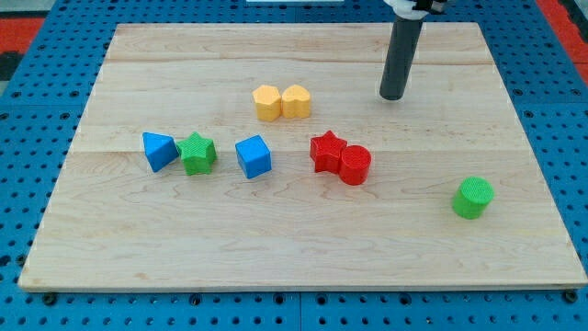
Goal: Separate the blue triangle and blue cube from the line of blocks
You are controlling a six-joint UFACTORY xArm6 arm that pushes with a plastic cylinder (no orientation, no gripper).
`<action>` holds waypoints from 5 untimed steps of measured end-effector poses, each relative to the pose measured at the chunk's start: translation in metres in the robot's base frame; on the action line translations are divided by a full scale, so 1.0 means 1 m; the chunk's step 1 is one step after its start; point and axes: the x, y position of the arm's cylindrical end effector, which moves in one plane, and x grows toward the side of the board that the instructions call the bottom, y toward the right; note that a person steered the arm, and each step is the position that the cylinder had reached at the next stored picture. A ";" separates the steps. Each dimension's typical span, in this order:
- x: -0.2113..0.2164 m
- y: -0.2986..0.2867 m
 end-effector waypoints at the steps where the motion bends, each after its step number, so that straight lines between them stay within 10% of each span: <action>1: -0.006 -0.021; 3: -0.030 -0.242; 4: 0.025 -0.361; 5: 0.130 -0.360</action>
